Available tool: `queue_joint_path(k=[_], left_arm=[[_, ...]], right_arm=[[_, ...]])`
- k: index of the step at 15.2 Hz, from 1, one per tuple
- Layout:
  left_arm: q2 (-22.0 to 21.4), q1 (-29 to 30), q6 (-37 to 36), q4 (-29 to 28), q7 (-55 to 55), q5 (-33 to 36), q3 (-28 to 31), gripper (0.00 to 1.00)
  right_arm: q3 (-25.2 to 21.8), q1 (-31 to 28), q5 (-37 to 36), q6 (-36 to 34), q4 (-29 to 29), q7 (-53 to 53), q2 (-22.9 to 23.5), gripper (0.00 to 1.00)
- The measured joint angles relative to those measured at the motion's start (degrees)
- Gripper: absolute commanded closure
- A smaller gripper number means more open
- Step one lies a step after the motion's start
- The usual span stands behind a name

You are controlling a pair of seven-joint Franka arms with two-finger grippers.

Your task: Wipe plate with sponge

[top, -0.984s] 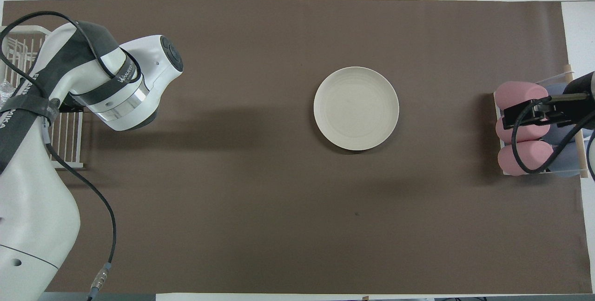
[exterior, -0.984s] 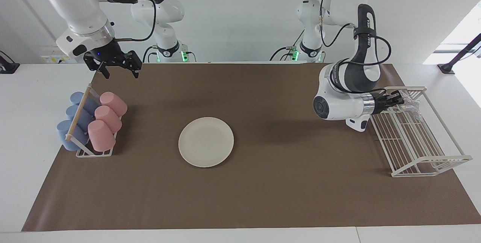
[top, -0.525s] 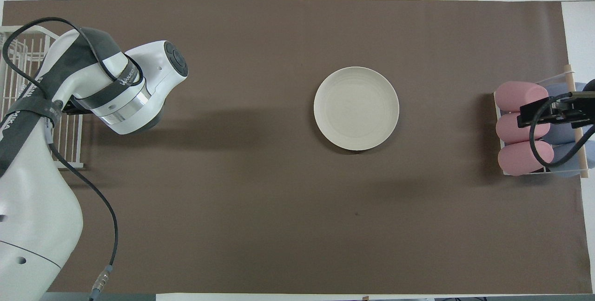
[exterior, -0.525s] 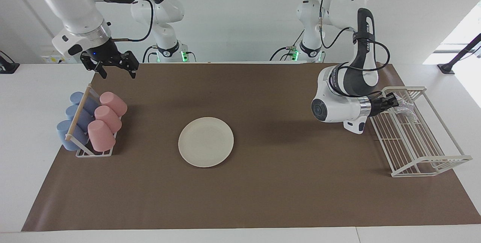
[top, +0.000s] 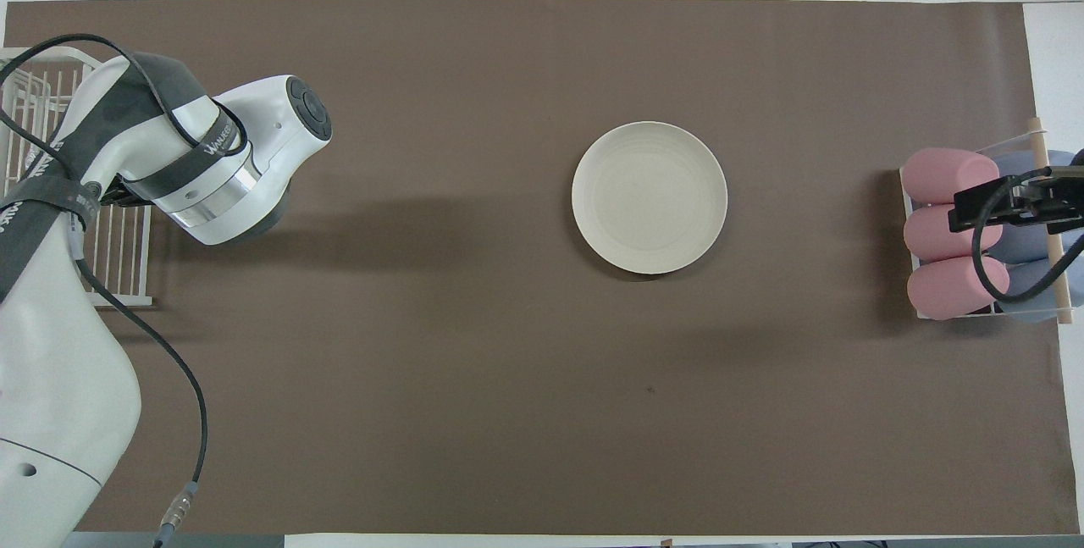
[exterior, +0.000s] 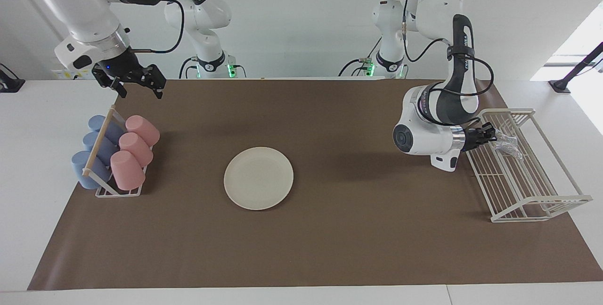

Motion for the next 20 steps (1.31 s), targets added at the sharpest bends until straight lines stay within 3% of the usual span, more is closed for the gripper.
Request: queue_joint_path(k=[15,18,20], left_arm=[[-0.2,0.1,0.9,0.7,0.0,-0.1,0.1,0.0],[-1.6,1.7,1.2,4.4,5.6,-4.6,0.1,0.0],[-5.1,3.9,1.6,8.6,13.9,-10.7,0.1,0.0]], right_arm=[[2.6,0.8,0.0,-0.2,0.2,-1.3,-0.3,0.0],[2.6,0.8,0.0,-0.2,0.2,-1.3,-0.3,0.0],[2.6,0.8,0.0,-0.2,0.2,-1.3,-0.3,0.0]])
